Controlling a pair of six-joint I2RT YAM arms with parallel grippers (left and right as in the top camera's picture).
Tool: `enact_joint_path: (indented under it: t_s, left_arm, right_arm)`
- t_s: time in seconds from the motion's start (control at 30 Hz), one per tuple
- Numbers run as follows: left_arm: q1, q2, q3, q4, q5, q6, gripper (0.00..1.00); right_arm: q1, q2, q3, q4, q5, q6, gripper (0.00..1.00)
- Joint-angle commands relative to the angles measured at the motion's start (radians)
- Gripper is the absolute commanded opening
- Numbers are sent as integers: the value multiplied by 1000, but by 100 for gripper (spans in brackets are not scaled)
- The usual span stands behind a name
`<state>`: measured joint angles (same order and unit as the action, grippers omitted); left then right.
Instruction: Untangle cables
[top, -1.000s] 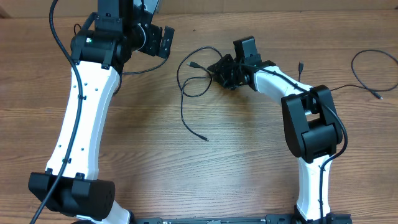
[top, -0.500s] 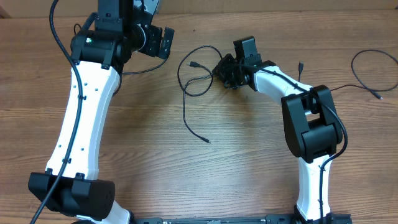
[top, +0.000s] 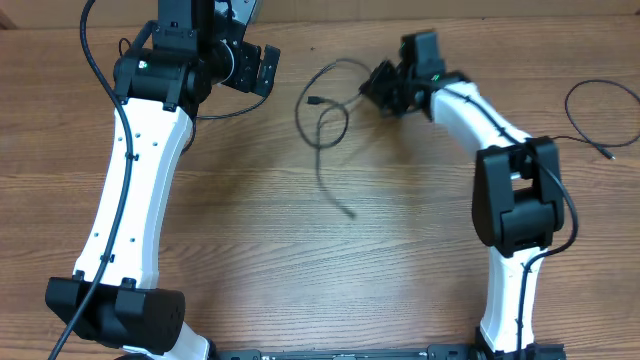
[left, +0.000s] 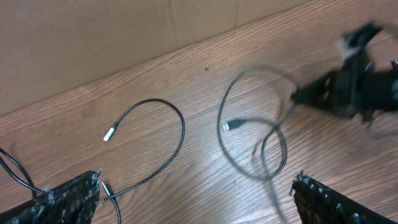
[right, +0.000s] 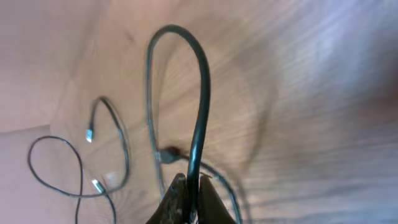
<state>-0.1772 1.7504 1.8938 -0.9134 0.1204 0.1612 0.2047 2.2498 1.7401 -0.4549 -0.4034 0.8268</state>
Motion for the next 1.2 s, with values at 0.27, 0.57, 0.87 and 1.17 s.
enact_joint_path:
  t_s: [0.27, 0.57, 0.87, 1.17]
  left_arm:
    - [-3, -19, 7, -7, 12, 14, 100]
    - [-3, -19, 7, -10, 12, 3, 100]
    - [-3, -19, 7, -10, 51, -5, 100]
    - [-21, -19, 7, -10, 64, -8, 100]
  right_arm:
    - [-49, -97, 470, -594, 414, -230, 4]
    - [-74, -260, 705, -875, 703, -230, 4]
    - [-245, -496, 781, -999, 775, -235, 4]
    - [-532, -555, 780, -1142, 806, -276, 4]
